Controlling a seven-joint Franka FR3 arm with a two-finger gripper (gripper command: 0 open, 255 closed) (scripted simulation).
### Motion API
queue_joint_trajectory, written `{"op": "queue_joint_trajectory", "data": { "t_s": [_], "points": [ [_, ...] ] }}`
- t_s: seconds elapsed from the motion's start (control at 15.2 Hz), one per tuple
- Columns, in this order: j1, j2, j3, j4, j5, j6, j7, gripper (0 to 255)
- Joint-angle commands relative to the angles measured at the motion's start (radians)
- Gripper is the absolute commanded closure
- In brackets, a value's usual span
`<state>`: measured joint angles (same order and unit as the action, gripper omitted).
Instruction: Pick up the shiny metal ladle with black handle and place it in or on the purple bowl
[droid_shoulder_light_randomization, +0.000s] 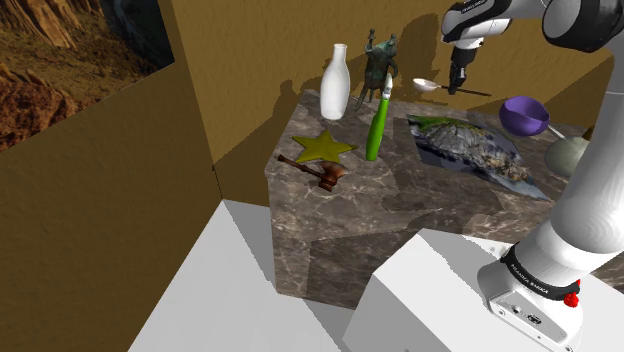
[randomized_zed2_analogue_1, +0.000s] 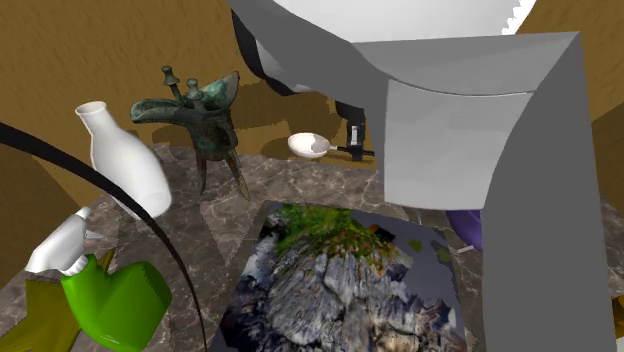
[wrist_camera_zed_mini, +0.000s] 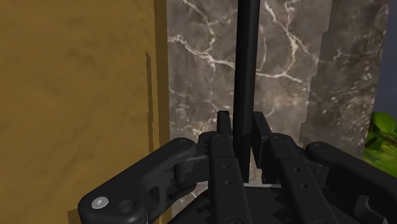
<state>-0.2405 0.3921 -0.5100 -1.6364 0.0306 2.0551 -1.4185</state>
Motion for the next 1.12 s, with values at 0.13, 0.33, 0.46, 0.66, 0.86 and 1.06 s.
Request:
{"op": "queue_joint_trajectory", "data": {
  "t_s": [0.13,0.33,0.46,0.66,0.86,1.06],
  "points": [
    [0.000,-0.012,-0.004,0.039,-0.005,-0.050,-0.002,255],
    [0.000,-0.020,-0.006,0.069,-0.009,-0.087,-0.004,255],
    [-0.001,-0.025,-0.007,0.090,-0.010,-0.112,-0.006,255],
    [-0.002,-0.029,-0.009,0.125,-0.012,-0.150,-0.008,255],
    [-0.005,-0.031,-0.010,0.162,-0.013,-0.189,-0.011,255],
    [-0.022,-0.062,-0.024,0.125,-0.021,-0.177,-0.045,255]
  ]
}}
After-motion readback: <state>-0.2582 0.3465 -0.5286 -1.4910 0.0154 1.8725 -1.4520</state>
